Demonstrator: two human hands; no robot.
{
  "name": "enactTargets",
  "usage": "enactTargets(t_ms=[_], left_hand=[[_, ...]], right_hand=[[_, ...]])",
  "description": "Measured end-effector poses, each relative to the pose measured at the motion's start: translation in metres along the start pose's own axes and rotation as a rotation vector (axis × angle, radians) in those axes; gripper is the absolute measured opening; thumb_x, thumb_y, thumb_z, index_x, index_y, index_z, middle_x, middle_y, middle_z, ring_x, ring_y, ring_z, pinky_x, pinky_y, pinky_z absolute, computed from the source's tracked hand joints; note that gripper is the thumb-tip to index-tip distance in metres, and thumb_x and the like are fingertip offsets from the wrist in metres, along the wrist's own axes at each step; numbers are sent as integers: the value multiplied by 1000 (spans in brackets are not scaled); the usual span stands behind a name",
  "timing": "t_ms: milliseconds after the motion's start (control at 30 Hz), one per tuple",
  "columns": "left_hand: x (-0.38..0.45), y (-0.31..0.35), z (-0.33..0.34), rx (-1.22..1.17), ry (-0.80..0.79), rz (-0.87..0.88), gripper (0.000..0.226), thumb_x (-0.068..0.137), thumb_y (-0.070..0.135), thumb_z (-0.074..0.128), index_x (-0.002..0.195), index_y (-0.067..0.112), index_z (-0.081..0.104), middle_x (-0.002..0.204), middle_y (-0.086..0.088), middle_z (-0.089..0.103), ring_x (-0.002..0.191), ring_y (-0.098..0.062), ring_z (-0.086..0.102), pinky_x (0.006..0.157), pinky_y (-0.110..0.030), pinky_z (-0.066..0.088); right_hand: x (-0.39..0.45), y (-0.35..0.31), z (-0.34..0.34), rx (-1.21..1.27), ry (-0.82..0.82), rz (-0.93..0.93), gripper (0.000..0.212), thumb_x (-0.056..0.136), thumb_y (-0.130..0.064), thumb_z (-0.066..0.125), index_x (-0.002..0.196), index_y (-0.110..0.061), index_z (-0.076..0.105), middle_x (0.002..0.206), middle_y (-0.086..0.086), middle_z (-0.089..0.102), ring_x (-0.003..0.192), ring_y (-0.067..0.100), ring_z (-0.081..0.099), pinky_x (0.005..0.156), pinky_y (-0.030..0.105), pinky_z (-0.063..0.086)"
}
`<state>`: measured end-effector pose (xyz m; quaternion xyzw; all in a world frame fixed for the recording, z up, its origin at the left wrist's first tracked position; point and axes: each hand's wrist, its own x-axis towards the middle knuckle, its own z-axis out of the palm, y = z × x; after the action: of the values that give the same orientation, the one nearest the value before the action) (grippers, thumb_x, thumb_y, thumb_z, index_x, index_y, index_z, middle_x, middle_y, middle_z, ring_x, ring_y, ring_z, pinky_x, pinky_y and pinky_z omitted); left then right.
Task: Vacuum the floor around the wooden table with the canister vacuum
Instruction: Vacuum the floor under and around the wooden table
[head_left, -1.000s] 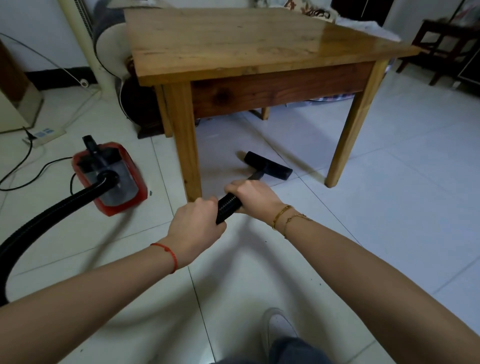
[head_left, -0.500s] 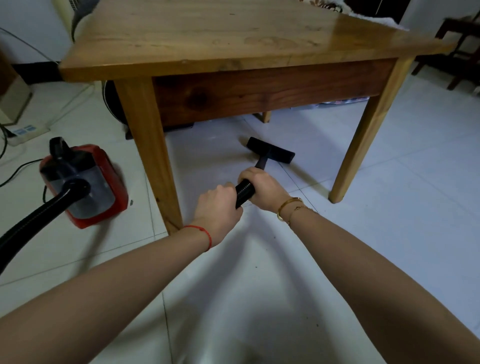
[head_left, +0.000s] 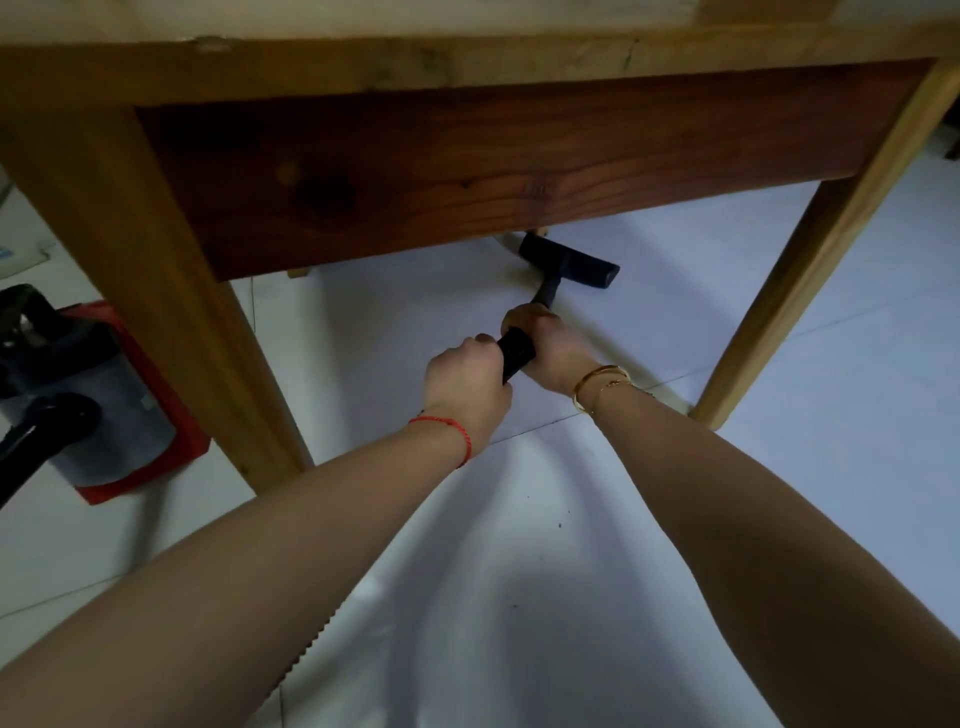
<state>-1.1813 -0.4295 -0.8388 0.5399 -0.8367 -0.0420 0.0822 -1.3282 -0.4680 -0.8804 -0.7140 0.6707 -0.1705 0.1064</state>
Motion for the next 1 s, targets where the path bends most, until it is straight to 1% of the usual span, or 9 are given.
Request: enactTargets(t_ms=[100, 267, 467, 600, 667, 767, 833, 933, 1000], left_hand=[[5, -3, 5, 26, 4, 5, 19, 87, 17, 54, 103, 7, 52, 94, -8, 61, 67, -21, 46, 59, -29, 35], [-12, -12, 2, -26, -18, -6, 18, 87, 18, 55, 102, 8, 51, 83, -5, 53, 65, -21, 46, 58, -29, 36], [-61, -32, -11, -51, -3, -12, 16, 88, 20, 55, 93, 13, 42, 72, 1, 43, 61, -20, 44, 53, -29, 32], [-96, -52, -23, -70, -7, -26, 18, 88, 23, 56, 90, 15, 40, 71, 1, 44, 60, -20, 45, 54, -29, 34], [-116, -62, -29, -72, -8, -34, 16, 89, 24, 56, 93, 15, 44, 72, 1, 46, 60, -19, 47, 52, -27, 35], [-146, -77, -36, -48, -10, -44, 17, 89, 26, 56, 92, 16, 43, 63, 6, 38, 52, -13, 41, 42, -23, 25], [-164, -87, -41, -25, -22, -52, 19, 88, 27, 56, 90, 17, 40, 61, 6, 36, 48, -11, 37, 41, -23, 23], [-191, -99, -49, -5, -46, -41, 19, 85, 28, 57, 94, 16, 45, 65, 4, 44, 54, -17, 46, 48, -26, 33], [-207, -106, -53, 15, -64, -42, 22, 85, 32, 57, 95, 16, 45, 70, 2, 48, 58, -19, 49, 52, -27, 36]], right_hand=[[4, 3, 5, 18, 9, -8, 9, 82, -10, 57, 85, -17, 53, 95, 6, 56, 82, 27, 56, 78, 38, 50], [-10, -9, 11, 29, 22, -88, 10, 81, -8, 57, 90, -13, 55, 96, 7, 57, 83, 29, 56, 79, 43, 50], [-40, -47, 17, 90, 29, -201, 20, 78, 5, 58, 94, -4, 59, 100, 13, 57, 93, 30, 54, 82, 45, 50], [-58, -81, 25, 106, 20, -250, 21, 77, 5, 60, 95, -6, 58, 101, 13, 56, 87, 31, 56, 80, 47, 52], [-70, -99, 30, 102, 9, -258, 22, 77, 4, 59, 95, -7, 57, 103, 12, 55, 85, 32, 56, 78, 47, 52], [-88, -125, 37, 98, 6, -290, 20, 78, 2, 60, 95, -7, 57, 105, 12, 56, 87, 30, 56, 77, 44, 52], [-100, -140, 40, 94, 13, -314, 18, 78, 0, 61, 95, -7, 58, 104, 11, 57, 90, 28, 55, 76, 40, 52], [-119, -161, 47, 51, 21, -346, 17, 79, -3, 62, 94, -9, 57, 102, 8, 57, 95, 26, 54, 71, 36, 50], [-130, -173, 51, 48, 28, -363, 17, 79, -3, 62, 93, -11, 56, 102, 7, 57, 95, 25, 52, 68, 34, 48]])
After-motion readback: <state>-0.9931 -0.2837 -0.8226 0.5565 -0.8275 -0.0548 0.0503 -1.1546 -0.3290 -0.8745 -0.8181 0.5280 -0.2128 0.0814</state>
